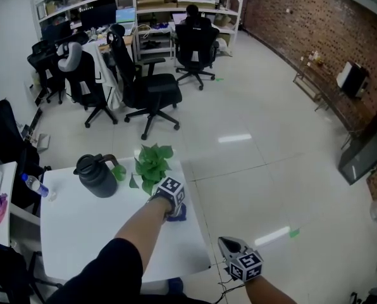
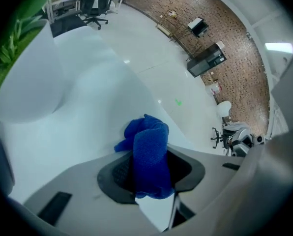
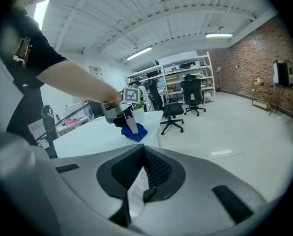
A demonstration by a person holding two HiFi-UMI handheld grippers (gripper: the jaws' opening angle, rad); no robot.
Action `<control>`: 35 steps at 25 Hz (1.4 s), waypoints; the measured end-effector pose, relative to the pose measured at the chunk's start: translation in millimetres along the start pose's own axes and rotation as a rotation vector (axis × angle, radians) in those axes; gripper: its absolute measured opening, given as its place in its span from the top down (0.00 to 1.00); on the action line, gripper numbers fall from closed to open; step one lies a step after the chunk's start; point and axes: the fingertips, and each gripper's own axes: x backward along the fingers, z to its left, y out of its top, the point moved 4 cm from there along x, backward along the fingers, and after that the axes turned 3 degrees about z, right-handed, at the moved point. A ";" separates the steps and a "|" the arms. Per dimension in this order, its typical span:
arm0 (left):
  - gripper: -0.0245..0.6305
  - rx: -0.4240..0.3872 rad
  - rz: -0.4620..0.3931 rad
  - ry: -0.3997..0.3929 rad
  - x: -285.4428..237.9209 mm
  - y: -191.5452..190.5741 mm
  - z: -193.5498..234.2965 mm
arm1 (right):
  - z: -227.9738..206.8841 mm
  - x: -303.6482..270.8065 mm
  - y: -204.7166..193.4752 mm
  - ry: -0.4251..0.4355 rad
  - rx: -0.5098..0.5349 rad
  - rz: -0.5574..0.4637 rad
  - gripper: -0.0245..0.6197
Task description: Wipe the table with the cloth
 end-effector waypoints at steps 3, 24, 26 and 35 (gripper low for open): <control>0.76 -0.078 0.034 0.040 -5.5 -7.7 -7.0 | 2.5 -1.9 -0.2 0.010 0.004 0.000 0.94; 0.76 -0.234 -0.161 0.302 12.0 30.2 10.8 | -8.7 10.1 1.8 -0.035 -0.011 -0.010 0.94; 0.76 -0.275 -0.126 0.324 11.0 21.6 5.0 | -10.6 8.6 4.7 -0.042 -0.017 -0.019 0.94; 0.76 -0.421 0.016 0.295 -11.4 -36.3 -30.5 | -15.5 -19.6 40.9 -0.014 0.032 -0.076 0.94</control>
